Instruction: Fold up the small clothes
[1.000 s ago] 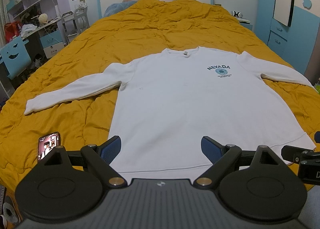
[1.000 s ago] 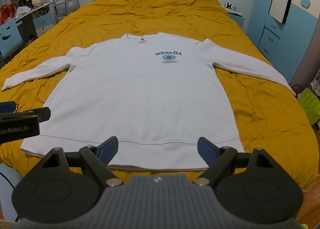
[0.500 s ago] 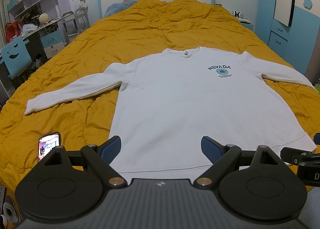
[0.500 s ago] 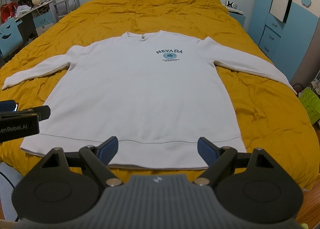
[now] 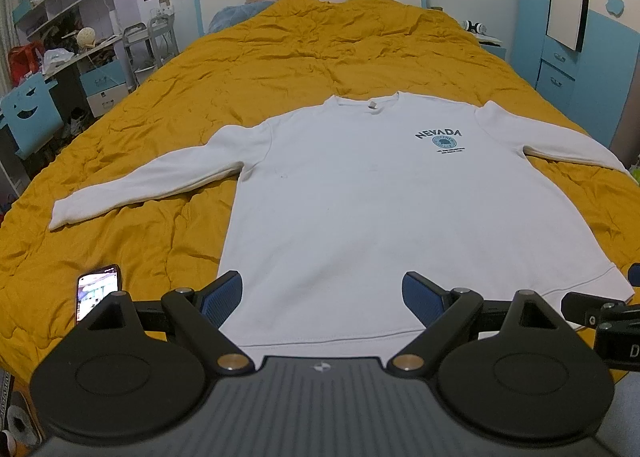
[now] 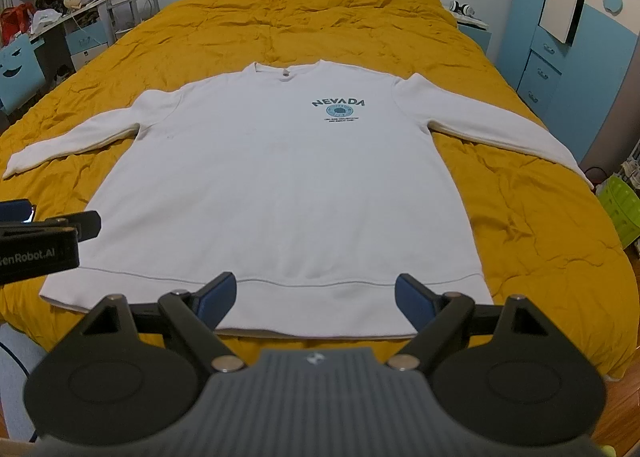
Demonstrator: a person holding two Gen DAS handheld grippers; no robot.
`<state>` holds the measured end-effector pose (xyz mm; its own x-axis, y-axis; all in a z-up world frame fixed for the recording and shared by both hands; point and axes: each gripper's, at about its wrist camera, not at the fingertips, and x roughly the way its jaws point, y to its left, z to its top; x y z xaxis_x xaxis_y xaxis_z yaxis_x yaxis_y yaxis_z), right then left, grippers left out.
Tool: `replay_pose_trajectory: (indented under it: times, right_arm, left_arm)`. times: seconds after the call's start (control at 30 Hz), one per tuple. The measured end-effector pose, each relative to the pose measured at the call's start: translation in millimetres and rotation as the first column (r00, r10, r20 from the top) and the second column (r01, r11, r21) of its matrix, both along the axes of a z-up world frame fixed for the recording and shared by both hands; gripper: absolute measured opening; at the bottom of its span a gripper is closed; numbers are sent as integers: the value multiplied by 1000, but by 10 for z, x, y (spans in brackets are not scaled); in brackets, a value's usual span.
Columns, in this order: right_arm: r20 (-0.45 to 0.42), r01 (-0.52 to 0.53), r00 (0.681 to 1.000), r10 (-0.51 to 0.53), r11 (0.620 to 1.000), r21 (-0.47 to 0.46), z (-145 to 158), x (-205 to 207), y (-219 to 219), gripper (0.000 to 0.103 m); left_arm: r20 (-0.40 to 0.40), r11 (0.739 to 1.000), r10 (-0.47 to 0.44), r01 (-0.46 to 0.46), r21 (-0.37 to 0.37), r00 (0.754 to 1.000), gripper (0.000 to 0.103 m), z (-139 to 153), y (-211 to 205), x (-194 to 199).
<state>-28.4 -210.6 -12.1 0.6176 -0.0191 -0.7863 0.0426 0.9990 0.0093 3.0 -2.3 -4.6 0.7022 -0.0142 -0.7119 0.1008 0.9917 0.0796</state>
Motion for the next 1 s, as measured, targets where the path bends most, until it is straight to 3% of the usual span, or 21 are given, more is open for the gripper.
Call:
replay_pose_trajectory:
  times: [1.0]
  right_arm:
    - [-1,-12,1000,12,1000,-18,40,-10,47,82]
  left_arm:
    - [0,1000,-6,6,-8,1000,103,23,7,18]
